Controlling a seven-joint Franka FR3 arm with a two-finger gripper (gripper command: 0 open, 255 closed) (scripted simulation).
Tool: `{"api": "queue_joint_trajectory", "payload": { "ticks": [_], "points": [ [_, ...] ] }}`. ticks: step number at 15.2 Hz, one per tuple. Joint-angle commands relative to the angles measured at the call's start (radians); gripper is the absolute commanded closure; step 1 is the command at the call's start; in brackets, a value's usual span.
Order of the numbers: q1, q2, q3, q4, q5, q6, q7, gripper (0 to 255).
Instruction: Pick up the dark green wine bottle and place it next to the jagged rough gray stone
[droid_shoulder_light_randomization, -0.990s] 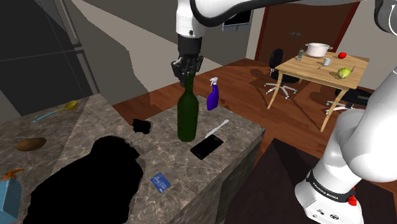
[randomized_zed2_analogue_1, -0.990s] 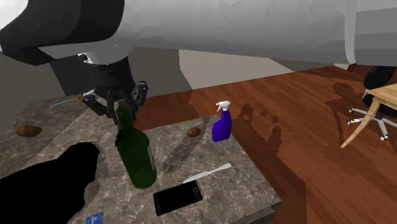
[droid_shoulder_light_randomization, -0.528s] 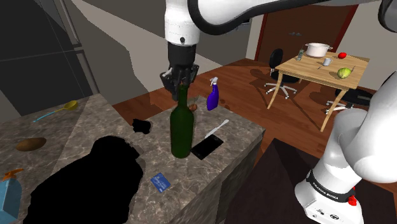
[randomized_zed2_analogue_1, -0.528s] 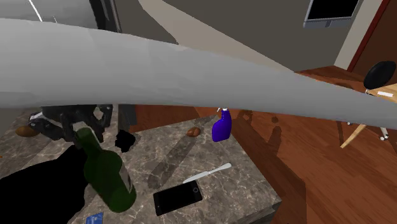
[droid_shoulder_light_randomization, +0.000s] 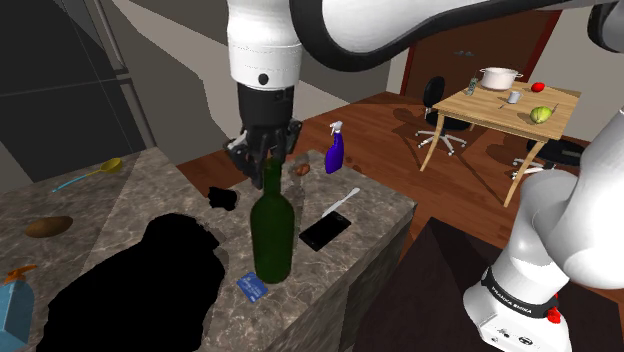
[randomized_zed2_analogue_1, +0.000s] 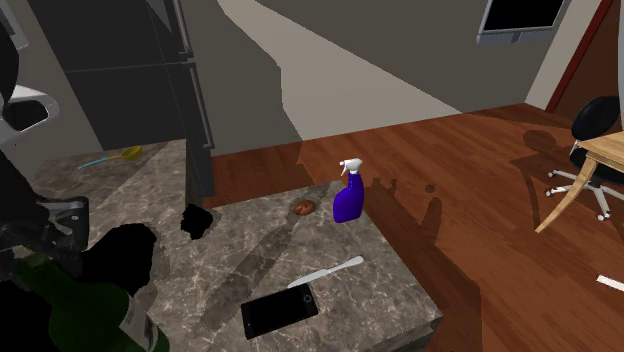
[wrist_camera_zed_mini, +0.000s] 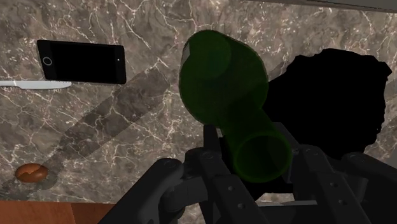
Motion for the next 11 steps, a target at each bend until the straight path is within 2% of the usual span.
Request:
{"api": "queue_joint_trajectory", "payload": {
  "ticks": [1,11],
  "points": [
    [0.021,0.016,0.028,0.020,-0.008,-0.007,0.052,255],
    [0.029,0.027,0.039,-0.088,-0.015,0.110,0.080,255]
  ]
}}
